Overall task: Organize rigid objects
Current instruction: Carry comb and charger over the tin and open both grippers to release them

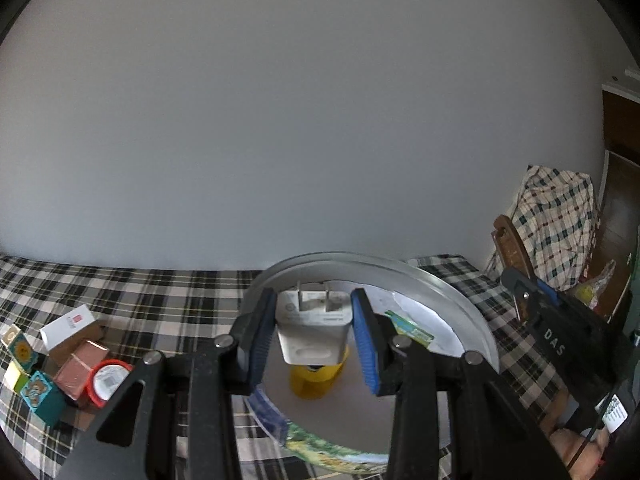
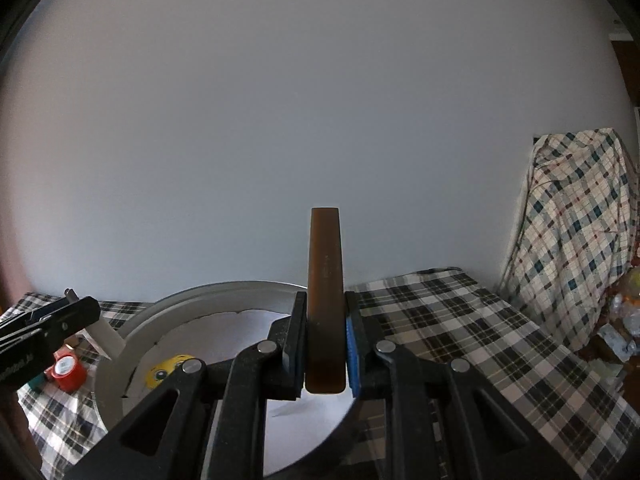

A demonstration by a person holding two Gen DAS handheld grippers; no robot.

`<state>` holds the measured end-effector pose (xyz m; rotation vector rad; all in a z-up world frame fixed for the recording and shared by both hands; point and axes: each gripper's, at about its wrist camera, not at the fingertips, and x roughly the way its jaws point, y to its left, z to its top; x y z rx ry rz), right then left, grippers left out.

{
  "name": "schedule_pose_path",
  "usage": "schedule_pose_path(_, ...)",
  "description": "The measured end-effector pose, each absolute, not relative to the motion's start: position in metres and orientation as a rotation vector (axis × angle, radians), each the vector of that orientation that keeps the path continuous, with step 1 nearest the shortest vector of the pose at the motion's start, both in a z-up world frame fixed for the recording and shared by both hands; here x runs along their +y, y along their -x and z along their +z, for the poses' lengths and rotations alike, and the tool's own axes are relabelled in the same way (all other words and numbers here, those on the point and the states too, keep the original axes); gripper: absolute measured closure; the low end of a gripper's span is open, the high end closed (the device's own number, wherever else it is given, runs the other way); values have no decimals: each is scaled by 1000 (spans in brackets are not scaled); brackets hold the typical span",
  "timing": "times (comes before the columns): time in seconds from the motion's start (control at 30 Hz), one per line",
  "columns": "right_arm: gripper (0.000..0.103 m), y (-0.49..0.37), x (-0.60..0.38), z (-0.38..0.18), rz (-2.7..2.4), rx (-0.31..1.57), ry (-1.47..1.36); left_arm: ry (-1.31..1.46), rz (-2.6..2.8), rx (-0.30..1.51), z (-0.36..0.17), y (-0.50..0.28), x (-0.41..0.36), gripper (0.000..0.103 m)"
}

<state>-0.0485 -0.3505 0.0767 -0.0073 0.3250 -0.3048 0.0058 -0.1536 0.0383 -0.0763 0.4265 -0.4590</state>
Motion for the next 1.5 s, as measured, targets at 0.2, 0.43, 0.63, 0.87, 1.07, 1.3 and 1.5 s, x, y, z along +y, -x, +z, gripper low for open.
schedule_pose_path(0.2,85,45,-359,78,-322,331,1,66,-467,445,35,-10,-168,66)
schedule_pose_path(0.43,85,35,-367,73,-329,361,7,37,-477,464,30,-12,-191,66)
schedule_pose_path(0.63,85,20,-365,63,-332,412,41,0,-476,510,22,-16,-209,66)
schedule_pose_path(0.87,85,0,-373,50,-344,482,62,-47,-453,578,9,-25,-224,66)
schedule_pose_path(1.07,85,-13,-379,41,-343,535,70,-83,-444,574,7,-26,-234,66)
schedule_pose_path(1.3,85,-23,-375,32,-302,583,81,-141,-435,587,6,-37,-247,55)
schedule_pose_path(1.5,60,-21,-378,33,-271,572,40,-91,-329,588,9,-40,-232,4)
